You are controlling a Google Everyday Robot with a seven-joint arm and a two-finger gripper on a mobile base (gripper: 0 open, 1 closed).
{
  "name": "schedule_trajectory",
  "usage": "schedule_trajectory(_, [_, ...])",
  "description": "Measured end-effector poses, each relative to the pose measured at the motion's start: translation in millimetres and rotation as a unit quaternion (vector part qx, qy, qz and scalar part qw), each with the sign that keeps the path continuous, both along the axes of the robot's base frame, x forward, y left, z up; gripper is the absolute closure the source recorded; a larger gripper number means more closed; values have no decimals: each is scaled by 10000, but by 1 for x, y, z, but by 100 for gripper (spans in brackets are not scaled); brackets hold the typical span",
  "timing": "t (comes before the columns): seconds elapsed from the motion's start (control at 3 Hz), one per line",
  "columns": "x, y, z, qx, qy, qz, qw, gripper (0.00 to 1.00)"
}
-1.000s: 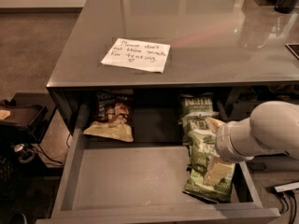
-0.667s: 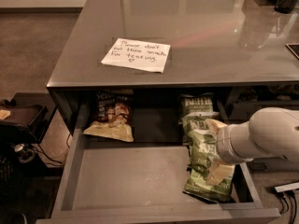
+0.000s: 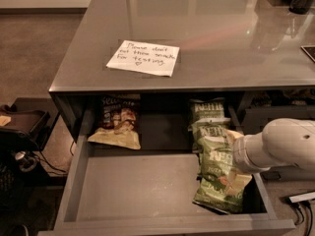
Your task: Pick green jalapeno chip bag from top drawer and place on counter
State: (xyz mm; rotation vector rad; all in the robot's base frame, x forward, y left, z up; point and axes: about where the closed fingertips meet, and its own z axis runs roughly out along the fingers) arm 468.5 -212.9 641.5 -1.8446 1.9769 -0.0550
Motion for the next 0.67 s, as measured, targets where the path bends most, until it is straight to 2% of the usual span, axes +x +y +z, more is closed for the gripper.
schedule_trajectory(0.33, [5, -11, -14, -73, 192, -181, 9996, 19])
schedule_trajectory(0.67, [4, -7, -12, -118, 398, -339, 9986, 43])
